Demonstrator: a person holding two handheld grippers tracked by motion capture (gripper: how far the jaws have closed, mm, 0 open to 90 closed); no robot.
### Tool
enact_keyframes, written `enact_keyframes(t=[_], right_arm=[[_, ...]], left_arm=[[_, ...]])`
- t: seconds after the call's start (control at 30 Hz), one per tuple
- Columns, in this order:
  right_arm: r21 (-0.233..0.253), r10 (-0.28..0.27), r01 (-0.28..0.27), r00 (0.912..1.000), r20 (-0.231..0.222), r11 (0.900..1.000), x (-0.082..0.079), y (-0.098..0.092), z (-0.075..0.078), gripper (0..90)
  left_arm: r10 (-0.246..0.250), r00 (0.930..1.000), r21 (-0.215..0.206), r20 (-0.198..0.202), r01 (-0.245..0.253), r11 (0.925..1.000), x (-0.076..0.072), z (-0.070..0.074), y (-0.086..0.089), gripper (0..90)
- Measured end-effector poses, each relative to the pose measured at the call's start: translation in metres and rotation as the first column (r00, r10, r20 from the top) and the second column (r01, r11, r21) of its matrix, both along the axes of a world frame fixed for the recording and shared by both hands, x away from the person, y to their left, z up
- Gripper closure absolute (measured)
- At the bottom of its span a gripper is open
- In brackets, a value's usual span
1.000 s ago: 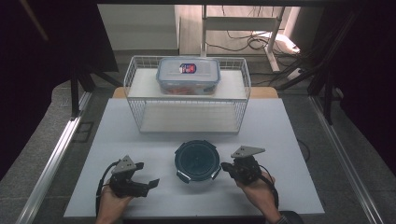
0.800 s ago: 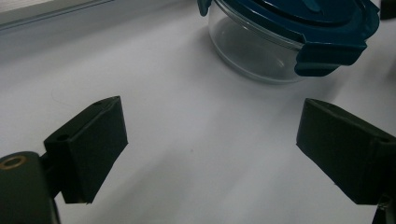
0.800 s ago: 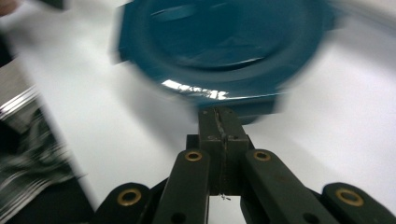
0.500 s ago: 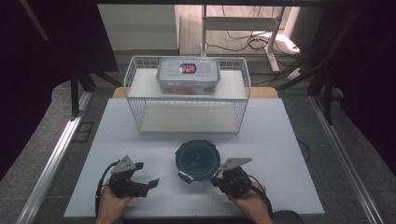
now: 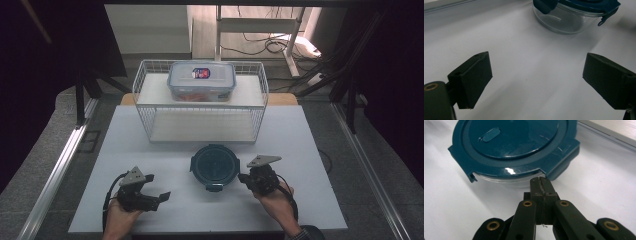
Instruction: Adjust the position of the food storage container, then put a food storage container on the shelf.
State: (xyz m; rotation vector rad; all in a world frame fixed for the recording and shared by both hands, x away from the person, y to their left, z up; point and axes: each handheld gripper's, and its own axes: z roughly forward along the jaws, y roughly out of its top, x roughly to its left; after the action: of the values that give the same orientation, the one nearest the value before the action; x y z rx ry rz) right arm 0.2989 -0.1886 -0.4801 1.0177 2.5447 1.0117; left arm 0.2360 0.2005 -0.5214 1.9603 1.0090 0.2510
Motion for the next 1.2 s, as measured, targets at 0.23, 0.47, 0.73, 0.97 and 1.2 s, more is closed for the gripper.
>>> enact_keyframes(t=[0.23, 0.47, 0.73, 0.97, 1.2], right_arm=[[0.013, 0.044, -0.045, 0.9982, 0.041, 0.999, -0.010, -0.026, 0.000, 46.3], [0.002, 0.030, -0.030, 0.9919, 0.123, 1.000, -0.011, -0.036, -0.012, 3.9], [0.027, 0.017, -0.020, 0.9924, 0.122, 0.999, -0.010, -0.037, -0.013, 1.8], [0.024, 0.025, -0.028, 0.9898, 0.140, 0.999, -0.008, -0.037, -0.010, 1.5], [0.057, 0.024, -0.032, 0.9919, 0.125, 0.998, -0.006, -0.035, -0.006, 1.5]], left_arm=[[-0.011, 0.9999, 0.029, -0.004, 0.011, 0.9995, 0.000, -0.001, -0.002, 8.2], [-0.016, 0.9999, 0.037, -0.007, 0.016, 0.9992, 0.000, -0.003, -0.003, 7.7], [-0.017, 0.9998, 0.038, -0.010, 0.018, 0.9991, 0.001, -0.003, -0.004, 7.5], [-0.033, 0.9994, 0.031, -0.009, 0.033, 0.9990, 0.002, -0.004, -0.006, 6.7], [-0.050, 0.9987, 0.005, -0.011, 0.050, 0.9987, 0.006, -0.001, -0.010, 5.0]])
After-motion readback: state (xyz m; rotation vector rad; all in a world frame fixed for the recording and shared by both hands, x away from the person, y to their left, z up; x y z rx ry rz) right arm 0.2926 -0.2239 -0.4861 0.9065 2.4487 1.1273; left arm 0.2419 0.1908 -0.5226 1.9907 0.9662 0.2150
